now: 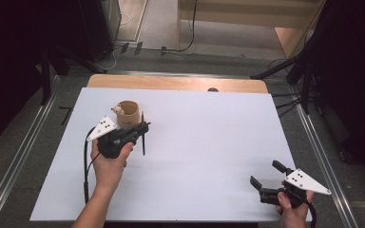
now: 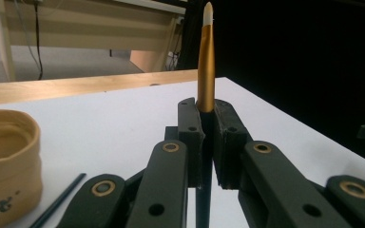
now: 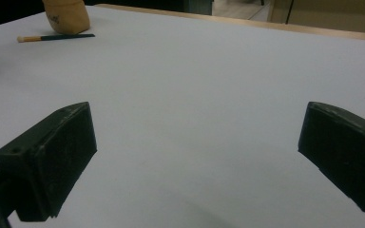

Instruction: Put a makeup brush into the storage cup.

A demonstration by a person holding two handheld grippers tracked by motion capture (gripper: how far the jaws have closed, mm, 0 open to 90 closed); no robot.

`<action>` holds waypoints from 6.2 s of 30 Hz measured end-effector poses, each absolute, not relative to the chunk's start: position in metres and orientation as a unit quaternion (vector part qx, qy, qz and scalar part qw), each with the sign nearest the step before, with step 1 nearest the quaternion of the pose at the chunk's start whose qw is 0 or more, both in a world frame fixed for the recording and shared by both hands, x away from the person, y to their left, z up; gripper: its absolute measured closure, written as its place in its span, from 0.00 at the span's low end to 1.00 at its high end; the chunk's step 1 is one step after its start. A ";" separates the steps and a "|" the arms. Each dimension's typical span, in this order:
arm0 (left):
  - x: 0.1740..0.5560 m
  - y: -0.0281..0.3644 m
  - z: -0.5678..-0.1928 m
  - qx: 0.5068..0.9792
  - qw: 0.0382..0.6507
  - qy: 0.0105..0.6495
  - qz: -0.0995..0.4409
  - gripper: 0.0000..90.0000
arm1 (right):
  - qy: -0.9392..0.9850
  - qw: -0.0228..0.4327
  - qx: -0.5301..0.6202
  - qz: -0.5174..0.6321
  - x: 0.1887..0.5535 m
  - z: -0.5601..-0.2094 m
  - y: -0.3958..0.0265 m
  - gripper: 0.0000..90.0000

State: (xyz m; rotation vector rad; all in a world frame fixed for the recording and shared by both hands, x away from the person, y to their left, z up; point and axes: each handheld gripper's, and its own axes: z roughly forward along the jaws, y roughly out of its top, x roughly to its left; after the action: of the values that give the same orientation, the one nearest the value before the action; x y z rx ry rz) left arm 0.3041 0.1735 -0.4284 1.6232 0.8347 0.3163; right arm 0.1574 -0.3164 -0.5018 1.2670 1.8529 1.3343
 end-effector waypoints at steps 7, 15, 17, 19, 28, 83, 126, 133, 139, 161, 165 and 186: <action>0.311 0.184 -0.424 0.690 0.605 0.370 0.146 0.94 | 0.681 0.266 0.474 0.492 0.158 -0.503 -0.322 0.00; 0.322 0.188 -0.419 0.685 0.602 0.379 0.157 0.94 | 0.682 0.266 0.474 0.490 0.158 -0.504 -0.321 0.00; 0.325 0.189 -0.417 0.684 0.601 0.381 0.160 0.94 | 0.684 0.266 0.472 0.489 0.158 -0.504 -0.321 0.00; 0.328 0.190 -0.416 0.682 0.600 0.384 0.164 0.94 | 0.686 0.267 0.471 0.487 0.158 -0.504 -0.320 0.00; 0.341 0.197 -0.408 0.672 0.594 0.397 0.195 0.94 | 0.685 0.268 0.470 0.487 0.158 -0.504 -0.320 0.00; 0.412 0.195 -0.427 0.612 0.585 0.443 0.295 0.93 | 0.689 0.263 0.472 0.484 0.161 -0.510 -0.320 0.00; 0.387 0.214 -0.434 0.697 0.522 0.444 0.208 0.00 | 0.688 0.265 0.470 0.486 0.160 -0.510 -0.319 0.00; 0.372 0.224 -0.435 0.697 0.531 0.435 0.207 0.00 | 0.688 0.266 0.468 0.486 0.160 -0.509 -0.319 0.00; 0.358 0.233 -0.437 0.691 0.539 0.435 0.206 0.00 | 0.690 0.268 0.465 0.487 0.159 -0.508 -0.318 0.00; 0.312 0.254 -0.451 0.690 0.544 0.432 0.205 0.00 | 0.689 0.271 0.466 0.486 0.158 -0.507 -0.316 0.00; 0.303 0.258 -0.455 0.692 0.542 0.431 0.204 0.00 | 0.688 0.272 0.465 0.486 0.158 -0.507 -0.316 0.00; 0.259 0.278 -0.479 0.701 0.538 0.430 0.185 0.00 | 0.688 0.276 0.467 0.483 0.157 -0.506 -0.315 0.00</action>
State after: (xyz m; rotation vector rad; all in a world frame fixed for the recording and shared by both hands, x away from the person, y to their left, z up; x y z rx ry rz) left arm 0.2589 0.2784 -0.4786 1.6664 1.0238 0.4402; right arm 0.1574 -0.3149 -0.5058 1.2537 1.8469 1.2973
